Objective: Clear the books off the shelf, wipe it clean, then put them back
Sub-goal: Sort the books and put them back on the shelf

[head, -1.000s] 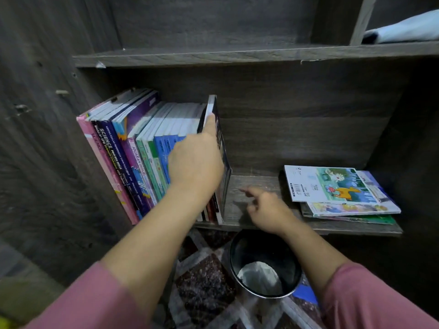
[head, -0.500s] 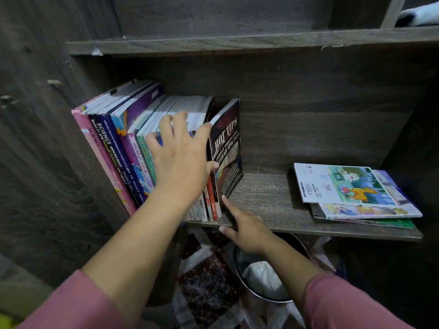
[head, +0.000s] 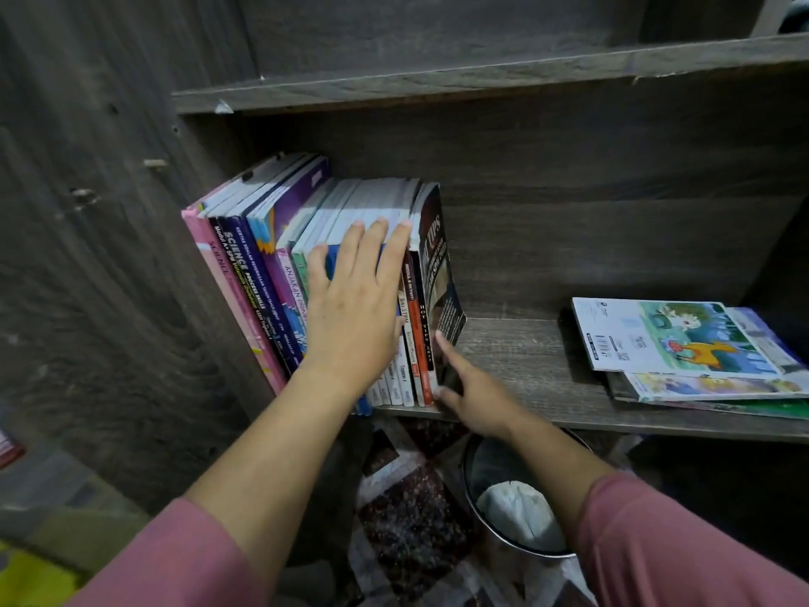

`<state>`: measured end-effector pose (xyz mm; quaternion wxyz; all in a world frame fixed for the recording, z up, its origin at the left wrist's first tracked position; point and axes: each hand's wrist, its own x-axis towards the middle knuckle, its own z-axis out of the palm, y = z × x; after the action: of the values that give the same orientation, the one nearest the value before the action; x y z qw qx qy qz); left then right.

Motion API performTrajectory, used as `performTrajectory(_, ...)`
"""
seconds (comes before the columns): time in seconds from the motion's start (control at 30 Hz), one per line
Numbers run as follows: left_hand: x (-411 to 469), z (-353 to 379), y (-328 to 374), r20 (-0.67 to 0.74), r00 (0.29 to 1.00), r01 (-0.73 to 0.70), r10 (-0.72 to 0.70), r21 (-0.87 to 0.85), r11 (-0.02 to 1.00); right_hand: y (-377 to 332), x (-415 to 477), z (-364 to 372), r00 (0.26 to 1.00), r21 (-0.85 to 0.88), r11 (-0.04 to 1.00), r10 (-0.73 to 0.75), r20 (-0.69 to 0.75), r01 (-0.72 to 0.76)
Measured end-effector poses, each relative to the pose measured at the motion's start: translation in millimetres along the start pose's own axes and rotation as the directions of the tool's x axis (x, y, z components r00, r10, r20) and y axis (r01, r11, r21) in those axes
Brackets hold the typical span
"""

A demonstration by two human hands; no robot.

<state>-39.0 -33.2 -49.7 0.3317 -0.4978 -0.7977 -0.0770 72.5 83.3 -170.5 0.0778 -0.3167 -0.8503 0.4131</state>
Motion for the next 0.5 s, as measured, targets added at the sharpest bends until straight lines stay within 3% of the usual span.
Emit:
performTrajectory(0.07,-1.0,-2.4,-1.8,-0.001,1.000,-0.011,0.011,-0.028,1.000,-9.3,-1.2,-8.5,0.999,-0.036,0.999,-0.015,-0.035,0.014)
performTrajectory(0.23,-7.9,-15.4,3.3,0.015,1.000,0.015,-0.013,-0.132,0.991,-26.0,-24.3,-52.3,0.974,-0.450,0.891,-0.037,-0.222,-0.069)
performTrajectory(0.4,-24.0,-37.5,39.5,0.031,0.994,0.105,-0.101,-0.259,0.960,-20.6,-95.6,-109.7,0.928,-0.472,0.855,0.027,-0.373,-0.215)
performTrajectory(0.5,-40.2,-53.3,83.5,0.075,0.996,0.078,-0.056,-0.334,0.939,-7.5,-159.1,-134.1,0.885,-0.465,0.837,0.048,-0.462,-0.288)
